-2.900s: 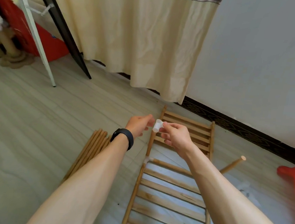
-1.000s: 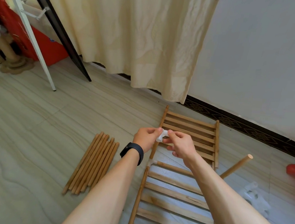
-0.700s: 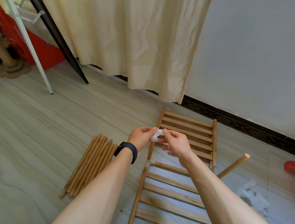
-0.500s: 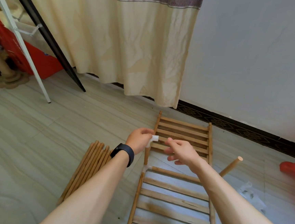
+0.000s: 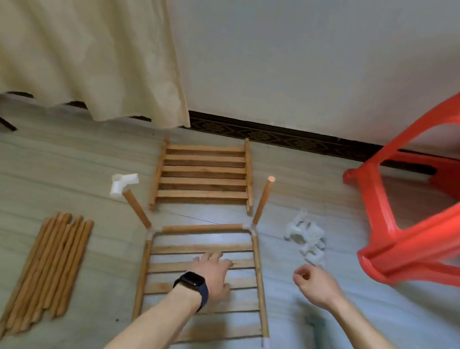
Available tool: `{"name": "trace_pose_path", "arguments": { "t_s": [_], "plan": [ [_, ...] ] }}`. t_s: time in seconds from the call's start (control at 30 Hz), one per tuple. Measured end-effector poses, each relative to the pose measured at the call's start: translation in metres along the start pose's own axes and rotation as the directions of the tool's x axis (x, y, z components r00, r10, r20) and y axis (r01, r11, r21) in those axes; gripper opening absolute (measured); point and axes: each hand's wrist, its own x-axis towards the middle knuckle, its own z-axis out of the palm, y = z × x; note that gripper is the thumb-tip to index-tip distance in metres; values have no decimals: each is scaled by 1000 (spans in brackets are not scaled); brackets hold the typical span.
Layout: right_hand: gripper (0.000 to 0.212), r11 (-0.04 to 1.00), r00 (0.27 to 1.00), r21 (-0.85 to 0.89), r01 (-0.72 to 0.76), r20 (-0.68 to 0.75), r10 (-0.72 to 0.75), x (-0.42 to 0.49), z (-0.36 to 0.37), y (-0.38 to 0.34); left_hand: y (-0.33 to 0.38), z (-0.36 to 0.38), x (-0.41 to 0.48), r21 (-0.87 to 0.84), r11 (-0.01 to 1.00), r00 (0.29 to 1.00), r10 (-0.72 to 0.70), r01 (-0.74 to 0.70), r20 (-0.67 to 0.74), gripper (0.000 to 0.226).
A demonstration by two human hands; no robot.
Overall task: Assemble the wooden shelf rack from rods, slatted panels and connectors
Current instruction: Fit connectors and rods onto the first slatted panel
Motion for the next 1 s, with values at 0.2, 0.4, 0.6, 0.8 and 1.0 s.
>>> {"name": "trace_pose_path", "arguments": {
  "t_s": [0.2, 0.4, 0.6, 0.8, 1.0],
  "plan": [
    [51, 985, 975, 48, -164, -143, 169, 14, 13, 62, 13, 83, 32, 119, 987, 976, -125, 104, 181, 117],
    [61, 993, 982, -10, -117, -150, 115, 47, 15, 64, -11, 111, 32, 145, 987, 981, -91, 66, 171, 131],
    [33, 992, 973, 46, -115, -196, 122, 48, 37, 63, -14, 109, 30, 179, 982, 979, -97, 64, 179, 133],
    [14, 668, 978, 736, -110, -38, 203, 22, 38, 31, -23, 113, 18, 224, 972, 975, -108, 63, 196, 132],
    [12, 99, 974, 969, -229, 228, 18, -23, 7, -8, 5, 47, 9, -278, 951, 988, -103, 133, 119, 61]
  ]
}}
